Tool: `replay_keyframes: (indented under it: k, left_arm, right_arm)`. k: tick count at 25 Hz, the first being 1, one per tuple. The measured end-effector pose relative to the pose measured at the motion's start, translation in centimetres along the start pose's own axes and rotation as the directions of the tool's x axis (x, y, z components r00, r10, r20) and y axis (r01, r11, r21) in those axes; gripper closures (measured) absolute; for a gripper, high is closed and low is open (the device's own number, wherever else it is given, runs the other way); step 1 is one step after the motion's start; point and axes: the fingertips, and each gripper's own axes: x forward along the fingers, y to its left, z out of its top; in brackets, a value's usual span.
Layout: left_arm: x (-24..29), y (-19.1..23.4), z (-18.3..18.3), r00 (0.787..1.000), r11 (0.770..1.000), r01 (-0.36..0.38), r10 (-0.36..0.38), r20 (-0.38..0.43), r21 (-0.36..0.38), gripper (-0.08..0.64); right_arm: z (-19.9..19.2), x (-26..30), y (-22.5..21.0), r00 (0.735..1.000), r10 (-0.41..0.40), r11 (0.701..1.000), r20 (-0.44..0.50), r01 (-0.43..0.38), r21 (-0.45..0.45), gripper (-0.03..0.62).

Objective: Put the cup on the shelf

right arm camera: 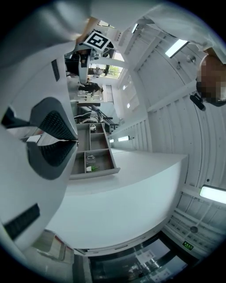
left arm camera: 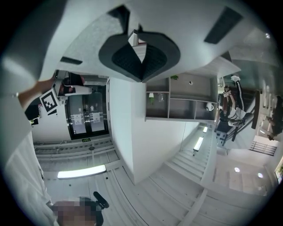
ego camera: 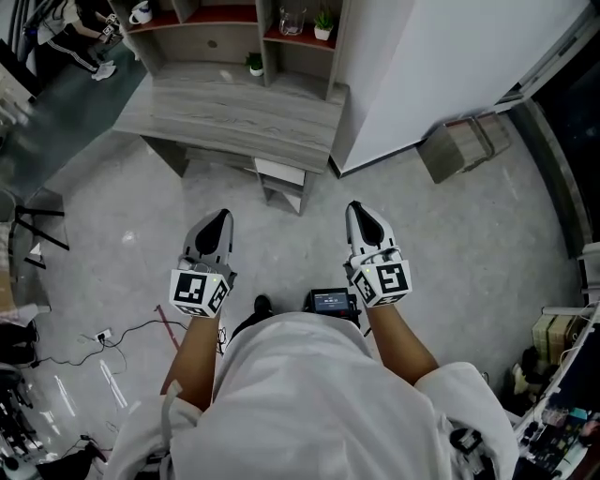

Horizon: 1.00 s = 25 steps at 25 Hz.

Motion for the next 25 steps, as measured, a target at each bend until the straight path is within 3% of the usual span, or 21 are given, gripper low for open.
replay_keyframes:
  k: [3,9,25]
  left_arm:
    - [-0.6,0.9,-0.2,1.0,1.0,0.01,-0.01,0.007,-0.01,0.552]
    - [-1.1,1.4,-0.9,0.999,0.999,0.032,-0.032,0.008,-0.038,0.552]
    - [0.0,-0.3,-0.8,0.998,0.996,0.058,-0.057,0.01,-0.064,0.552]
  right_arm:
    - [-0.5,0.6,1.3,1.0,-0.008,1.0,-0.005,0.008,0.03,0.558]
    - [-0.8,0.3,2.5,0.999,-0.015,1.0,-0.033,0.015,0.002,0.558]
    - [-0.5,-0.8,1.2,0.999,-0.03,0.999,-0.016,0.03,0.012,0.558]
